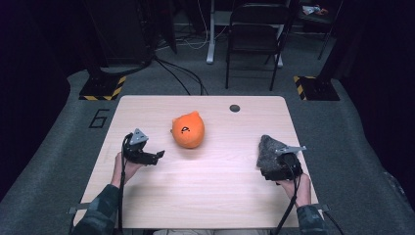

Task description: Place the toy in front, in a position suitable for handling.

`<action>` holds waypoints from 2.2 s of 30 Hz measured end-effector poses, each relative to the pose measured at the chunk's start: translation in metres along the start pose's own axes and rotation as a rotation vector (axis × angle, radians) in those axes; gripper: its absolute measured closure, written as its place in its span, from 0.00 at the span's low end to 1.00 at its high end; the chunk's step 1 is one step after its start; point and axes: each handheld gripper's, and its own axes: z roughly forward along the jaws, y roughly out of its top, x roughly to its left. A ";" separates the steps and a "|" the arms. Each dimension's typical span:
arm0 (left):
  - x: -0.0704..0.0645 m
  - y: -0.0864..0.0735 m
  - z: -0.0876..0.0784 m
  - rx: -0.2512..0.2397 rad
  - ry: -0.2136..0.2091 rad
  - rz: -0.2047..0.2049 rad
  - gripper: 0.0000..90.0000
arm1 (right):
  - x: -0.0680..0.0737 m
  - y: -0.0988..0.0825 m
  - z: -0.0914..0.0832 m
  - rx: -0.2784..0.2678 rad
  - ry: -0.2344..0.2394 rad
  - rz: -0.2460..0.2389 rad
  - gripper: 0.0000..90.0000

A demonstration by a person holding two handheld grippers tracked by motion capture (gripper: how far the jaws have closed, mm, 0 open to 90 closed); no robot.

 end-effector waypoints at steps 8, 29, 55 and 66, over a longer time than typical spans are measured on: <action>0.010 0.027 0.017 -0.057 -0.007 0.005 0.08 | 0.008 -0.006 -0.005 0.003 -0.003 -0.021 0.11; 0.010 0.057 0.068 -0.035 -0.111 0.039 0.16 | 0.009 -0.017 -0.009 0.018 -0.004 -0.005 0.11; -0.021 0.047 0.081 -0.070 -0.092 0.046 0.82 | -0.003 -0.016 -0.004 0.053 -0.002 0.027 0.13; -0.038 0.059 0.068 -0.130 -0.065 0.008 0.85 | -0.004 -0.011 -0.002 0.047 -0.003 0.020 0.13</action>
